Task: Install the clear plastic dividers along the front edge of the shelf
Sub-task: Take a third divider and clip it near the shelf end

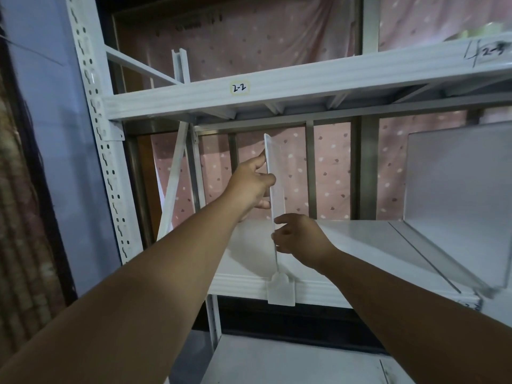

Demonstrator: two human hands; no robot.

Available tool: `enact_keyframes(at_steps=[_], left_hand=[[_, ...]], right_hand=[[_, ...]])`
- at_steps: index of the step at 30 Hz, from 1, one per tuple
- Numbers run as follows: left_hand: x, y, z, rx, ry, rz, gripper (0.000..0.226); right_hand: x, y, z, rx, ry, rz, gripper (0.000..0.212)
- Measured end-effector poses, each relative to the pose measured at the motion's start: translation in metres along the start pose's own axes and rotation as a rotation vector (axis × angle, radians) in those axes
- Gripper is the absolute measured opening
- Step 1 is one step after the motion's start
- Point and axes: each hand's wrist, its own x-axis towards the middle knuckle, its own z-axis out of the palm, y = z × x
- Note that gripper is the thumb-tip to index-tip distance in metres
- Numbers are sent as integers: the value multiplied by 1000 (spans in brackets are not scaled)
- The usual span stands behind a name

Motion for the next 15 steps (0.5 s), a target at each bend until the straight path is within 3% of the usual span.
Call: enact_keyframes(at_steps=[15], left_hand=[[0, 11, 8, -11, 5, -26, 68]], right_hand=[[-4, -10, -2, -40, 23, 1, 43]])
